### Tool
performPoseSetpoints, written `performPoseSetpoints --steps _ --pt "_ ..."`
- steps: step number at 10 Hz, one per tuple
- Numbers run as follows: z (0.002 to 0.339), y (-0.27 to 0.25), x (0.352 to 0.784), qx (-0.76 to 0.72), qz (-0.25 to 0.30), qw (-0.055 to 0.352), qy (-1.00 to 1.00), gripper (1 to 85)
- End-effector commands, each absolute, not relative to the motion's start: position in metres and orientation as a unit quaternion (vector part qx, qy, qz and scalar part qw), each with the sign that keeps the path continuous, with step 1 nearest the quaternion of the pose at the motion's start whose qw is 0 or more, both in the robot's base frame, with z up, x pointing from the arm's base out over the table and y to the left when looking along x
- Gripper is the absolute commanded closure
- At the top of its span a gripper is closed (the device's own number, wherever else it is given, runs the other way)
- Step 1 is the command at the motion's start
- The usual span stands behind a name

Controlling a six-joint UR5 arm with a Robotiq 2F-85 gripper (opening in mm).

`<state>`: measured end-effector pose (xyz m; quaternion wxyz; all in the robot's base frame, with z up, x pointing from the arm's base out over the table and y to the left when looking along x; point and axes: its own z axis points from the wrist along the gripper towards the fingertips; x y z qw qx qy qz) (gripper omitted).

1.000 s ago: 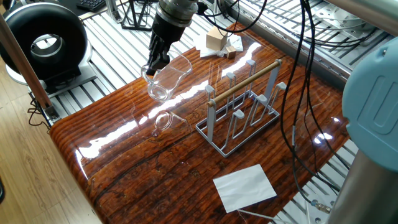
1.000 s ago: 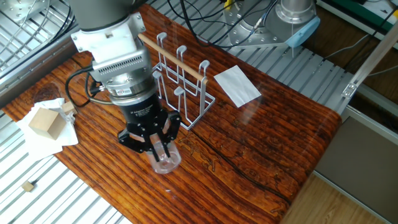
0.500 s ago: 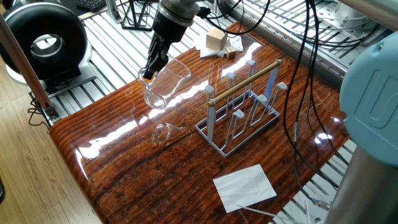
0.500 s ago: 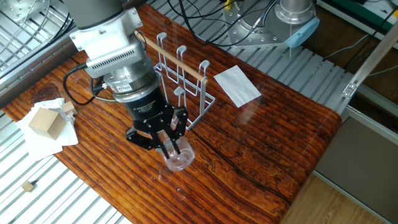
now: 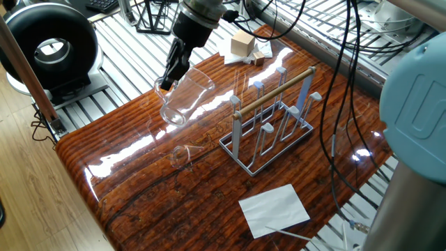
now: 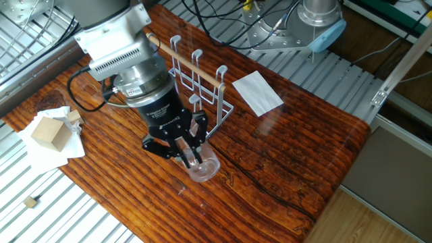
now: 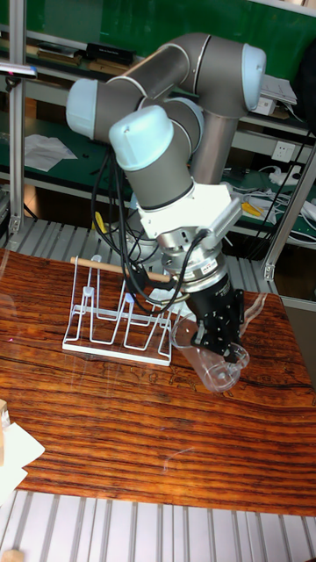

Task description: Put the cup on the cup rack

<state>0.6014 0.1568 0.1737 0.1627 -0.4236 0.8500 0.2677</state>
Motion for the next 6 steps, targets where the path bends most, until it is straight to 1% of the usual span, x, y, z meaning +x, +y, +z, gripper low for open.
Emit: performPoseSetpoints --steps 1,6 --pt "0.185 0.166 0.599 -0.403 0.301 0.170 0.847 84.7" --pt "0.189 0.177 0.594 -0.385 0.335 0.172 0.842 84.7"
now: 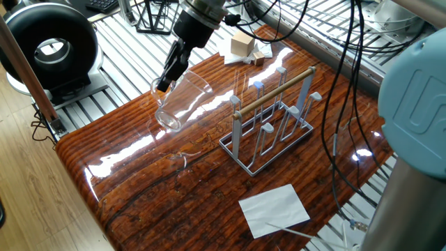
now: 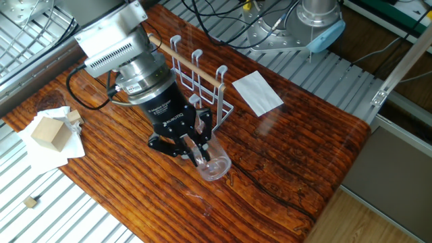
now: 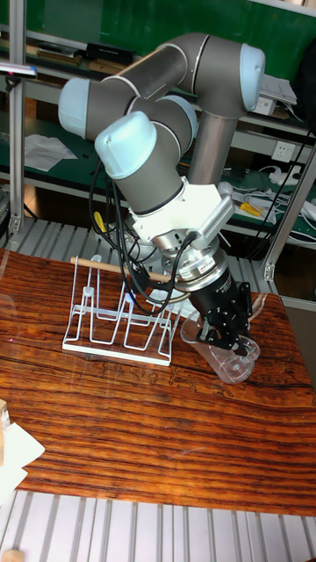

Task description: Put the cup on the cup rack

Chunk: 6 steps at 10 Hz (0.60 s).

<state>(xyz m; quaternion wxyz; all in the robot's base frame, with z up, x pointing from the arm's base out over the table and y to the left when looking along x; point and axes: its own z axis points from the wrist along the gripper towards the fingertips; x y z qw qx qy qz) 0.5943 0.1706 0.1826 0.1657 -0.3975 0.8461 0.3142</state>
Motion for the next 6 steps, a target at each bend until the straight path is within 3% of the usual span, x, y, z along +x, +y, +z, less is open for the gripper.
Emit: performPoseSetpoints --steps 1,6 --pt "0.190 0.179 0.593 -0.382 0.343 0.171 0.840 84.7" --pt "0.188 0.172 0.576 -0.388 0.356 0.154 0.836 84.7"
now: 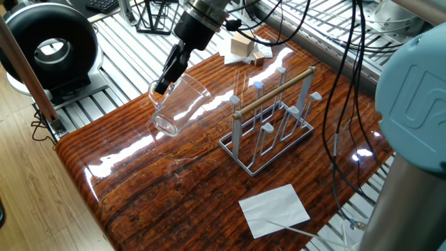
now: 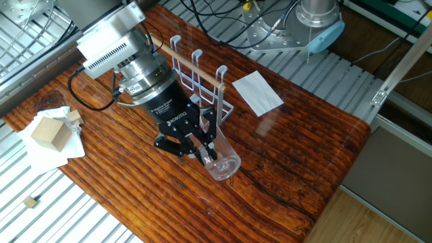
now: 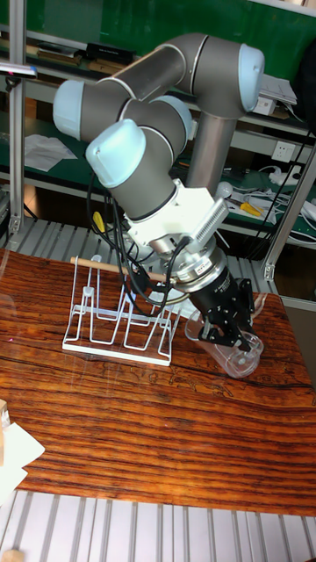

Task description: Put the cup on the cup rack

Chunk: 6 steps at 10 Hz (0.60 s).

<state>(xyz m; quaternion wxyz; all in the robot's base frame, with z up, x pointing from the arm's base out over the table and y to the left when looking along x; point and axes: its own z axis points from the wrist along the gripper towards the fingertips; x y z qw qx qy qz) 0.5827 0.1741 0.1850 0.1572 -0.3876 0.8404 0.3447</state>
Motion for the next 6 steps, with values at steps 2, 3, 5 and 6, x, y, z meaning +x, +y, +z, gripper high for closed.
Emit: performPoseSetpoints --steps 2,3,5,6 --pt "0.189 0.166 0.568 -0.392 0.360 0.149 0.833 84.7" --pt "0.191 0.164 0.565 -0.391 0.366 0.147 0.832 84.7" --pt "0.193 0.165 0.561 -0.386 0.376 0.147 0.830 84.7" --pt "0.196 0.167 0.559 -0.381 0.384 0.145 0.829 84.7"
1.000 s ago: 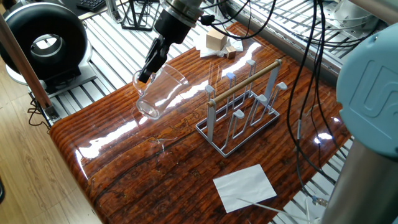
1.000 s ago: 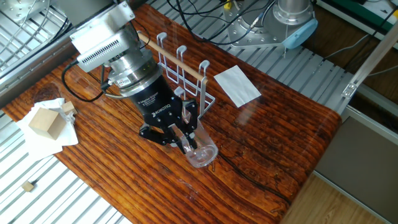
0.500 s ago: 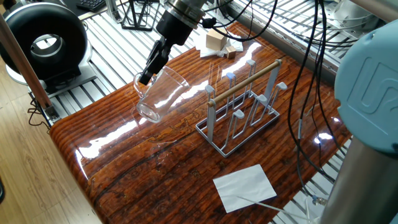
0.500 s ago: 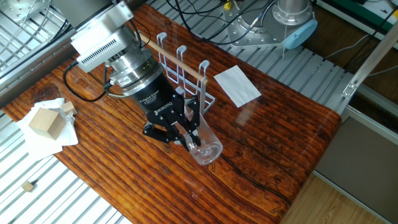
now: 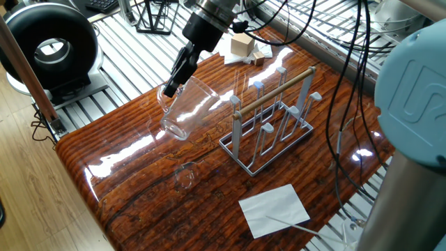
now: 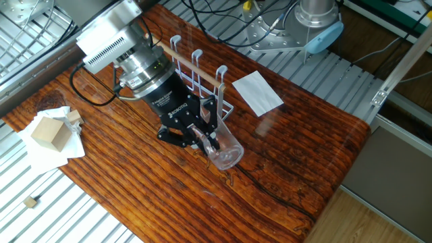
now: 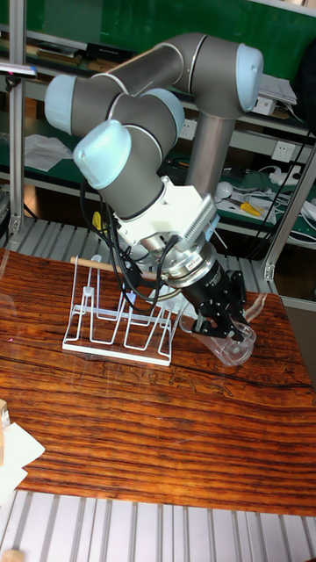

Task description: Put the cup on the cup rack

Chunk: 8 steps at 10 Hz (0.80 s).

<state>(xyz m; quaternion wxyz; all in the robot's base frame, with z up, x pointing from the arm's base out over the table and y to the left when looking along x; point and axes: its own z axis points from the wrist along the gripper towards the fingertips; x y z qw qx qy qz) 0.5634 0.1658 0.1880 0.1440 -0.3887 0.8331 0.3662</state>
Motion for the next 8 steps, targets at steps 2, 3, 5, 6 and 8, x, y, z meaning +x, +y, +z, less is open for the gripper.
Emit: performPoseSetpoints --steps 2,3,5,6,8 --pt "0.197 0.169 0.554 -0.374 0.398 0.141 0.826 84.7" --pt "0.200 0.172 0.551 -0.368 0.411 0.138 0.823 84.7" --pt "0.217 0.184 0.544 -0.340 0.463 0.138 0.807 84.7" --pt "0.222 0.187 0.543 -0.333 0.476 0.138 0.802 84.7" --pt "0.227 0.189 0.540 -0.329 0.488 0.135 0.797 84.7"
